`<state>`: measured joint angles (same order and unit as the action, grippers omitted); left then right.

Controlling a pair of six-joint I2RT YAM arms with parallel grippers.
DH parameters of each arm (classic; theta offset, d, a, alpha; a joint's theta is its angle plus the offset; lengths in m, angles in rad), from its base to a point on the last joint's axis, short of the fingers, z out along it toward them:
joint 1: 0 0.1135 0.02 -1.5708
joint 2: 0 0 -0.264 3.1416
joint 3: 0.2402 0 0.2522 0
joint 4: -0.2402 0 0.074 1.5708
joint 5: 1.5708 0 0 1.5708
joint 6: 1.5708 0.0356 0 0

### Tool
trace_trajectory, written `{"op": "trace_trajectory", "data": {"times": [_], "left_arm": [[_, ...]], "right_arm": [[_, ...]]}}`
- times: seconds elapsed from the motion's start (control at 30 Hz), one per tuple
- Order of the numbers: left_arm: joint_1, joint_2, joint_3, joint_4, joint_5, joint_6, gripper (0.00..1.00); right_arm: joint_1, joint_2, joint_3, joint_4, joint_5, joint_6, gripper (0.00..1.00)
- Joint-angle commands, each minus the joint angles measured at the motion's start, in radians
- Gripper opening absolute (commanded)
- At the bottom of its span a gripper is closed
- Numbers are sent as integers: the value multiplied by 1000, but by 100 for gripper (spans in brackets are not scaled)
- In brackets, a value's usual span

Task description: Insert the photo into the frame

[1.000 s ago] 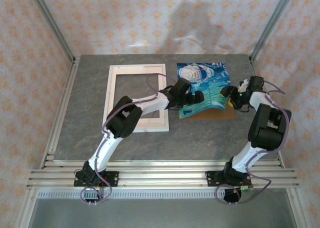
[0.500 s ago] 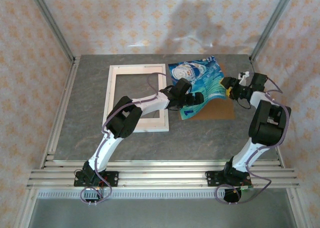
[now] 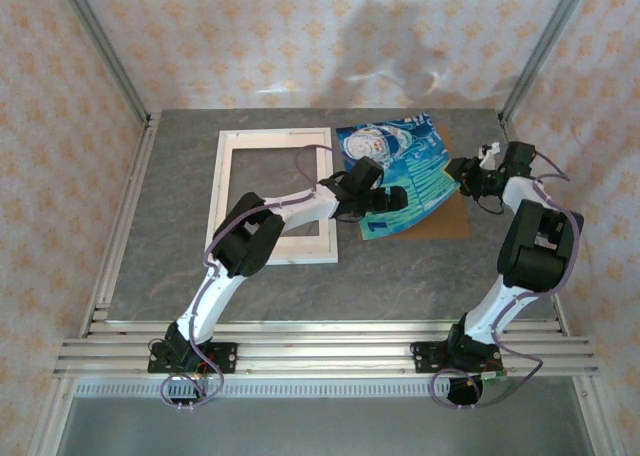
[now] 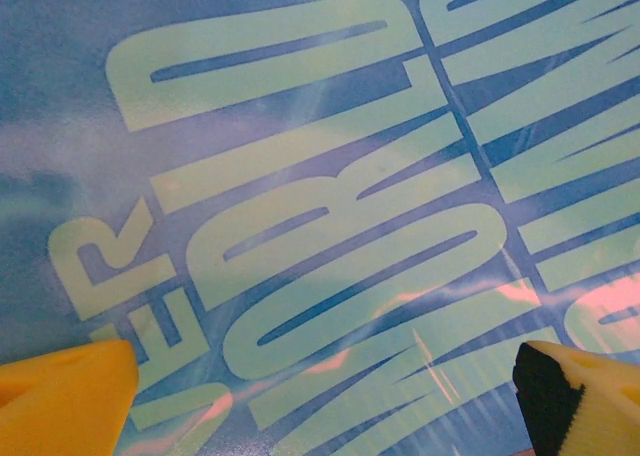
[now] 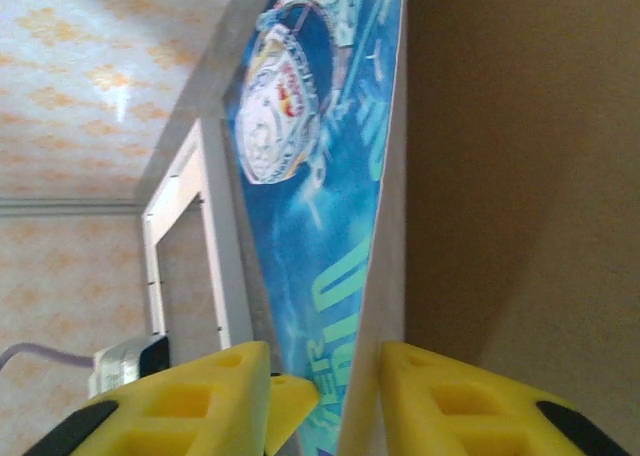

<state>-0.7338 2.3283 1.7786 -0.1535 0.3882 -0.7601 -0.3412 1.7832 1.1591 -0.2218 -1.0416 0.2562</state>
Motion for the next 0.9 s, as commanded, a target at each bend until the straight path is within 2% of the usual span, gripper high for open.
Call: {"op": "trace_trajectory", "data": {"times": [0.0,0.27,0.4,0.63,0.87], "left_arm": [[-9,-10,-38,-138,-24,54,100],[-20,-62,-10,-218,-51,264,100],[-50,-121,-11,-244,-90,397,100],[-137,-193,-9,-260,-179,594,100],[-219,-195,32,-291,-251,755,99]], "right_arm": [[-2,-23,31,-126,110,-21,28],[2,-81,-22,-182,189,75,0],[27,-134,-74,-185,213,141,0],[109,-243,-103,-273,348,202,0],[134,-297,-118,-303,347,210,0]]}}
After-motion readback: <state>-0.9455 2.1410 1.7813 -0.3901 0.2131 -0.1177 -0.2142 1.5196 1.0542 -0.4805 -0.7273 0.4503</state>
